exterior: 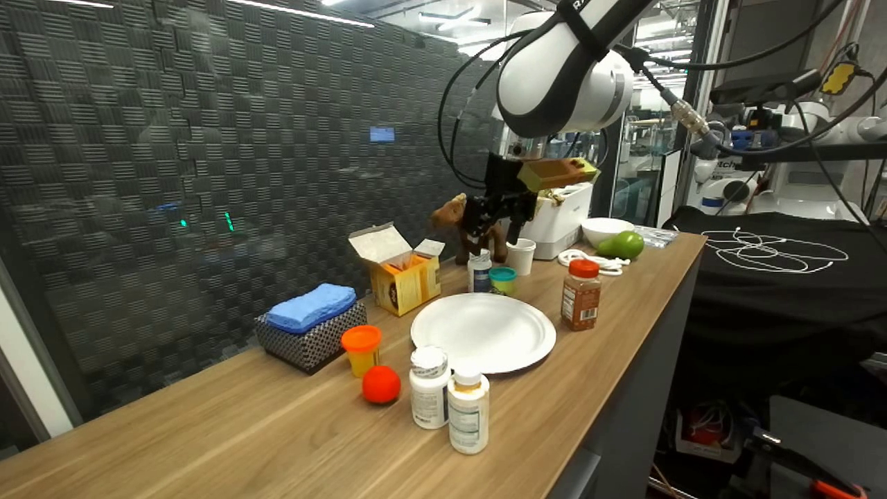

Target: Pick up all the objects surrounding the white plate and arrange them on the plate

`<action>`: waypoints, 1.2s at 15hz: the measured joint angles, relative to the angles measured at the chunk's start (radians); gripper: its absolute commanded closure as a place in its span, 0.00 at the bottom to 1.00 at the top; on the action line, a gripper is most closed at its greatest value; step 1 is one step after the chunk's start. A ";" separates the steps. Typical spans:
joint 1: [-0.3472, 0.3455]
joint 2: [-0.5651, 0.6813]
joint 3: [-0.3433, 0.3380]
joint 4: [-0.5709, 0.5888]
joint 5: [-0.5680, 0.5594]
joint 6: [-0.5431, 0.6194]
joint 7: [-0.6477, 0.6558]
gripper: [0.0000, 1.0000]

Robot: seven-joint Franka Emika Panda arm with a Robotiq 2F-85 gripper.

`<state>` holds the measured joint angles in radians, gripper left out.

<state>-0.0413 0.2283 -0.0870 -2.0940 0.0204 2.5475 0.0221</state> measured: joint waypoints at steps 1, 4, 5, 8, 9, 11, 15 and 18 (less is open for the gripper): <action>-0.001 0.013 0.000 0.007 0.000 0.001 0.000 0.00; -0.005 0.046 0.000 0.036 0.000 0.014 0.000 0.00; -0.006 0.056 0.000 0.049 0.000 0.014 0.000 0.00; -0.009 0.088 -0.002 0.088 0.000 0.013 0.000 0.00; -0.010 0.100 -0.002 0.100 0.000 0.012 0.000 0.12; -0.012 0.125 -0.002 0.122 0.000 0.011 0.000 0.34; -0.014 0.168 -0.003 0.156 0.000 0.010 0.001 0.65; -0.014 0.182 -0.006 0.176 -0.001 0.011 0.001 0.74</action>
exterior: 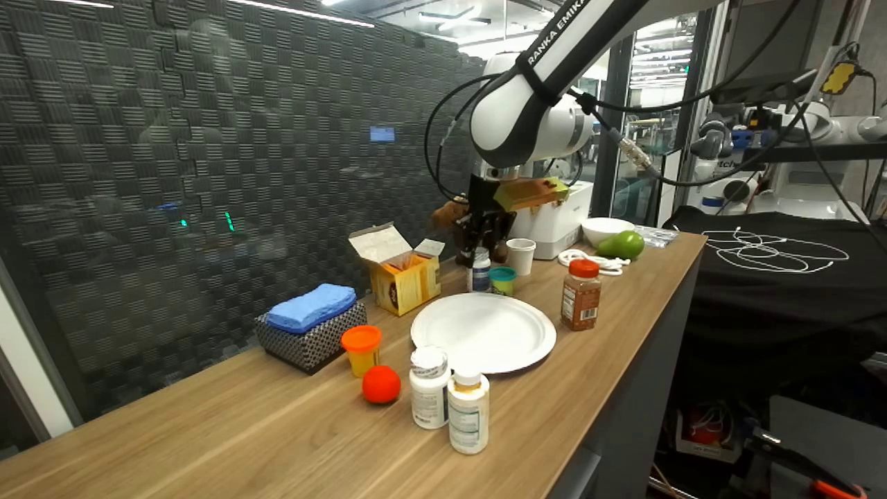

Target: Pick up all the objects surrounding the white plate and arrange them on the plate

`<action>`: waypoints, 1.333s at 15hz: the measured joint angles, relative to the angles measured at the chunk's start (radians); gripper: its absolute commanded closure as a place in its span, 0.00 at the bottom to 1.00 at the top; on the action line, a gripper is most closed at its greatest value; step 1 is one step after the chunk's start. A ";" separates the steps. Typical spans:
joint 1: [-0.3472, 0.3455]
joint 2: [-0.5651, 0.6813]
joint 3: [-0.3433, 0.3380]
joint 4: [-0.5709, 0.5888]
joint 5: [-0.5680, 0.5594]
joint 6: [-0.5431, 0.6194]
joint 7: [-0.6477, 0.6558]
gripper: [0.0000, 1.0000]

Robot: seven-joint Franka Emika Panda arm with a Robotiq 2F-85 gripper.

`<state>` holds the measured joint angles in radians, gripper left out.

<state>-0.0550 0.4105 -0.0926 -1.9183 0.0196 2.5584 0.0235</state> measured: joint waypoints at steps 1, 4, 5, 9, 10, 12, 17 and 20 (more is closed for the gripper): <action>0.000 0.000 -0.001 0.004 0.000 0.000 0.000 0.74; 0.001 -0.010 -0.002 0.018 0.000 -0.001 0.007 0.74; 0.003 -0.020 -0.002 0.021 0.000 -0.005 0.012 0.74; 0.023 -0.090 0.020 0.022 0.000 -0.111 0.033 0.74; 0.029 -0.106 0.032 0.017 0.002 -0.145 0.035 0.74; 0.042 -0.129 0.059 -0.001 0.008 -0.202 0.038 0.74; 0.076 -0.138 0.112 -0.078 0.017 -0.234 0.052 0.74; 0.087 -0.138 0.133 -0.126 0.041 -0.164 0.052 0.74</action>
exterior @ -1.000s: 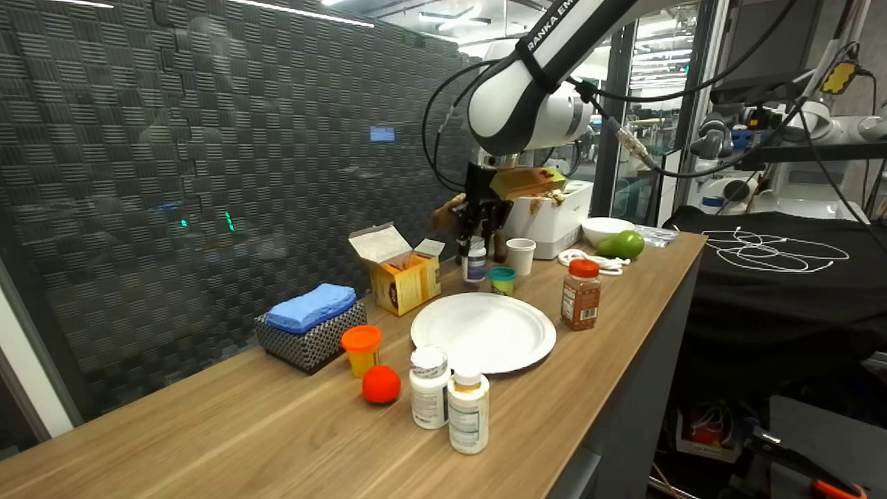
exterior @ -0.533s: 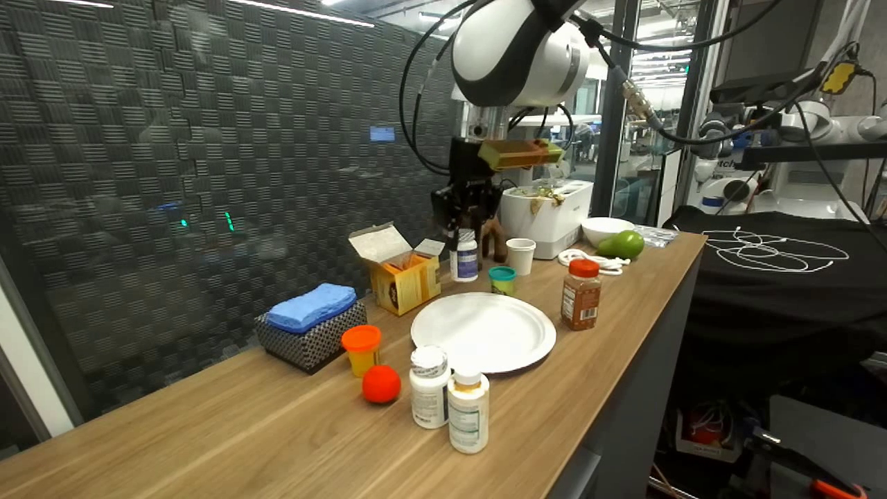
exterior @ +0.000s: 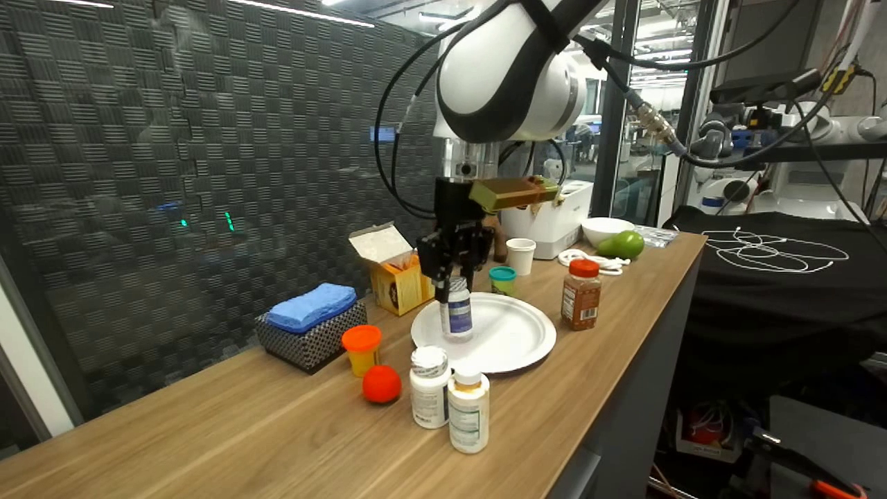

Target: Pick up all the objects surrounding the white plate and arrange them on the plate

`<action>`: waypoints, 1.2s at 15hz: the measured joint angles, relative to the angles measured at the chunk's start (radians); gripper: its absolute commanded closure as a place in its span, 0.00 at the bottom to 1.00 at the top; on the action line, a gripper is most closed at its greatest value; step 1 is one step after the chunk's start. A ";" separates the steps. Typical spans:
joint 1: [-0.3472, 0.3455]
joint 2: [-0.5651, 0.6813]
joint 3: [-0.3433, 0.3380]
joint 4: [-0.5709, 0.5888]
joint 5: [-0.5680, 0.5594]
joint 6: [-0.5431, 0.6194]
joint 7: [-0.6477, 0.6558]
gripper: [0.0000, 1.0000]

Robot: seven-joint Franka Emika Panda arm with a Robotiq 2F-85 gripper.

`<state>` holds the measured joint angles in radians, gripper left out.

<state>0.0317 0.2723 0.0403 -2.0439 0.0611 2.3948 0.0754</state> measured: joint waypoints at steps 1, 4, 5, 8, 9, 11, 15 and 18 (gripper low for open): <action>0.002 0.000 0.006 -0.014 0.009 0.041 0.000 0.74; 0.006 0.000 0.017 -0.045 0.015 0.148 -0.001 0.74; 0.008 0.000 0.018 -0.052 0.015 0.166 -0.001 0.74; 0.011 -0.001 0.020 -0.066 0.015 0.178 -0.007 0.74; 0.011 -0.001 0.020 -0.070 0.015 0.178 -0.010 0.74; 0.011 -0.001 0.020 -0.078 0.012 0.178 -0.017 0.74; 0.011 -0.007 0.019 -0.085 -0.006 0.175 -0.021 0.24; 0.010 -0.009 0.018 -0.088 -0.006 0.170 -0.024 0.10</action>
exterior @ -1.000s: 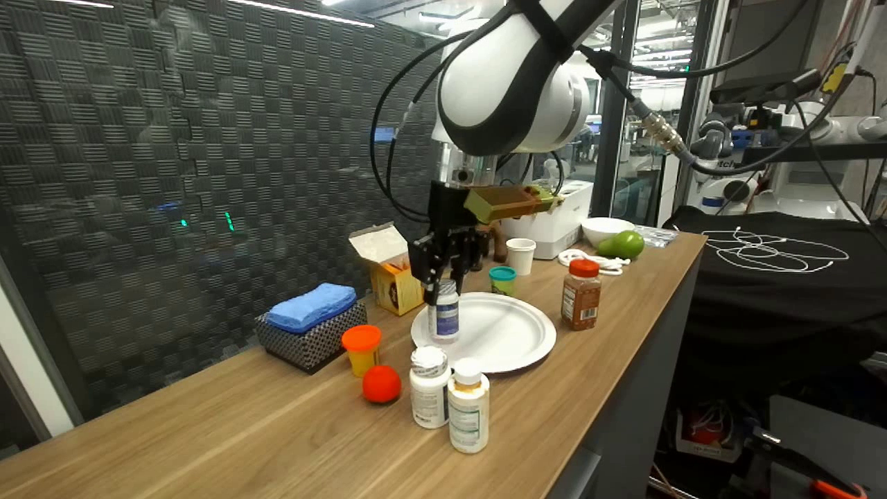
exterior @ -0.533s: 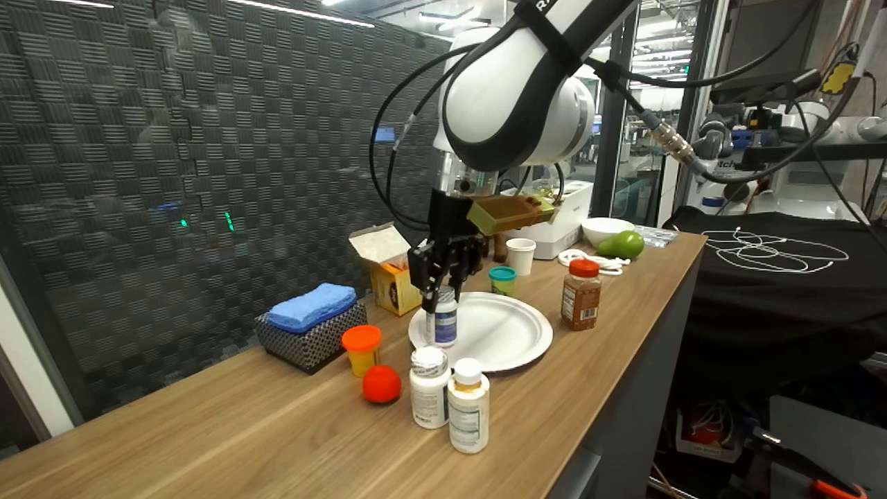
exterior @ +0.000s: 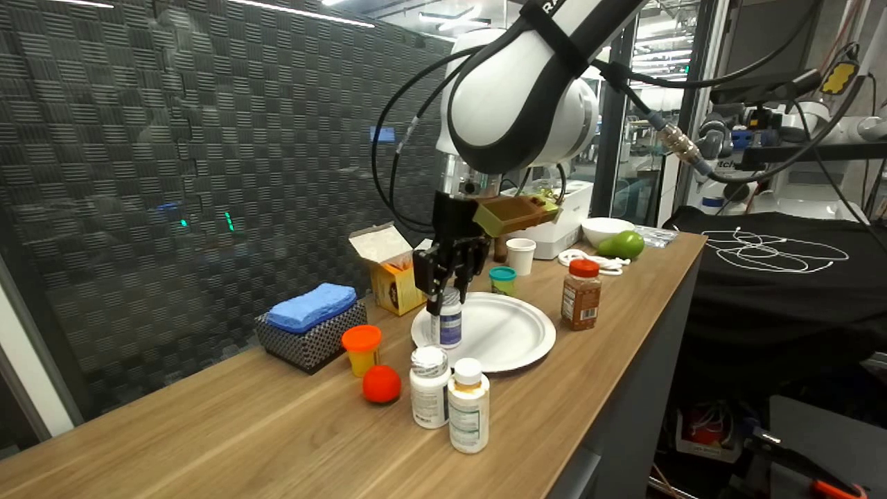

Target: Pick up all the objects surrounding the white plate and arrange them on the plate

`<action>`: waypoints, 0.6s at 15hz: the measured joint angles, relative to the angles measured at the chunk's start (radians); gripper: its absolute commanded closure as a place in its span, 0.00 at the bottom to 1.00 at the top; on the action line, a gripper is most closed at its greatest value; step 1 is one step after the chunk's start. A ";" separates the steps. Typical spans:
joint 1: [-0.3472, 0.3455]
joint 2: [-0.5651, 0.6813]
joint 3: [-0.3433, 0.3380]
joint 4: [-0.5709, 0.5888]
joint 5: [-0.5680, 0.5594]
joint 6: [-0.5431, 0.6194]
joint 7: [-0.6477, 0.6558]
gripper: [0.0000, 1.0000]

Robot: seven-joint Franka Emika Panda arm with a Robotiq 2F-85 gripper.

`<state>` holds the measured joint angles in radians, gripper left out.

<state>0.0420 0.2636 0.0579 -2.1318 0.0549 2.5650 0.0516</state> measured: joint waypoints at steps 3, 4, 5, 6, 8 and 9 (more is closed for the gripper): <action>-0.006 -0.007 -0.007 0.001 0.002 -0.009 0.000 0.00; -0.011 -0.015 -0.011 0.004 0.003 -0.015 0.000 0.00; -0.018 -0.028 -0.017 0.008 0.006 -0.024 0.000 0.00; -0.026 -0.043 -0.027 0.014 0.006 -0.030 0.001 0.00; -0.042 -0.077 -0.056 0.026 0.004 -0.034 0.005 0.00; -0.050 -0.092 -0.074 0.031 -0.001 -0.035 0.008 0.00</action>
<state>-0.0080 0.1717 -0.0157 -2.1008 0.0538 2.5305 0.0600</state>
